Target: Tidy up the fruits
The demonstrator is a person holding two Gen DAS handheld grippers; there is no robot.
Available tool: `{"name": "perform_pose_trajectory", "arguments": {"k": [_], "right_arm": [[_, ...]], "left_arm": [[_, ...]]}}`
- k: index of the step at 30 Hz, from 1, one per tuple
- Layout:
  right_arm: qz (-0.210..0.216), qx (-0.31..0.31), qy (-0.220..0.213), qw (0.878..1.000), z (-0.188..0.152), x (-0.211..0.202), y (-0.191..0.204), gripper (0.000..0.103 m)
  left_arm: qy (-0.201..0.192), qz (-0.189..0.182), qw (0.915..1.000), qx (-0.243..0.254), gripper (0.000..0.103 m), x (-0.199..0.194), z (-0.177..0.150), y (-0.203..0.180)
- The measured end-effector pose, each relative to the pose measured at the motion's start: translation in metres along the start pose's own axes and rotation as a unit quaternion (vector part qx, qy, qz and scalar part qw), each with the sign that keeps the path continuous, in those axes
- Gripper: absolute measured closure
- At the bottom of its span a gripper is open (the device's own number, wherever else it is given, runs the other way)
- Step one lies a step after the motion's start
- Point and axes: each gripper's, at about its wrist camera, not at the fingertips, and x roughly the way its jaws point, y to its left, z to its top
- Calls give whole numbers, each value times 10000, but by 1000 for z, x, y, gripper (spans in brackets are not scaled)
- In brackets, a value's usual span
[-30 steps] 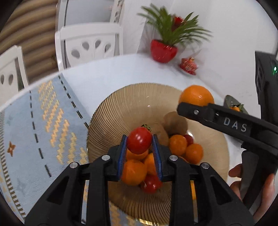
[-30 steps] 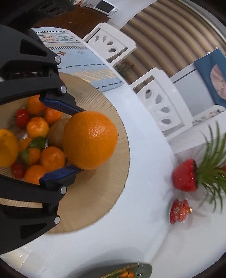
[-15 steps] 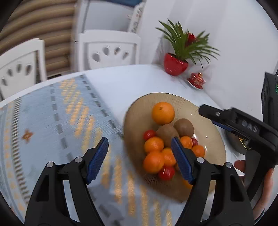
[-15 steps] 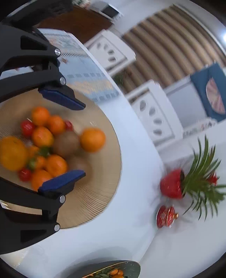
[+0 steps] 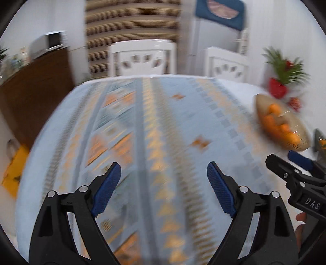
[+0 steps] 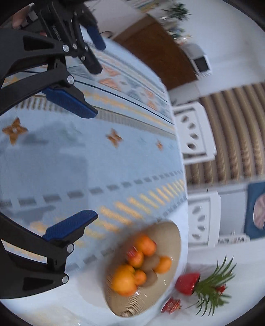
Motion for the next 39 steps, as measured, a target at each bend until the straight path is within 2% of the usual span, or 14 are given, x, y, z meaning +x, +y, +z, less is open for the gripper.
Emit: {"name": "perform_pose_trajectory", "arguments": {"k": [3,4,9,18,23,39], "right_arm": [[-162,-284,-41,9995,-17,16,26,12],[-255,-392,-46,9989,-21,22,33,12],[-510,-439,4,9977,-22,39,38,7],[-460,-218,198,9985,-24,47,29,5],[-495,-307,179,9981,-25,46,32,5],[-542,-387,215,9976,-26,47,35,5]], "left_arm": [[-170,255,9994,-184,16,-3,-21,21],[-237,361,9989,-174,12,-1,-24,25],[-240,591,9977,-219,10,11,-34,35],[-224,762,9967,-195,5,15,-39,36],[-229,1055,9941,-110,3,16,-39,31],[-101,929,9953,-251,3,20,-39,35]]}}
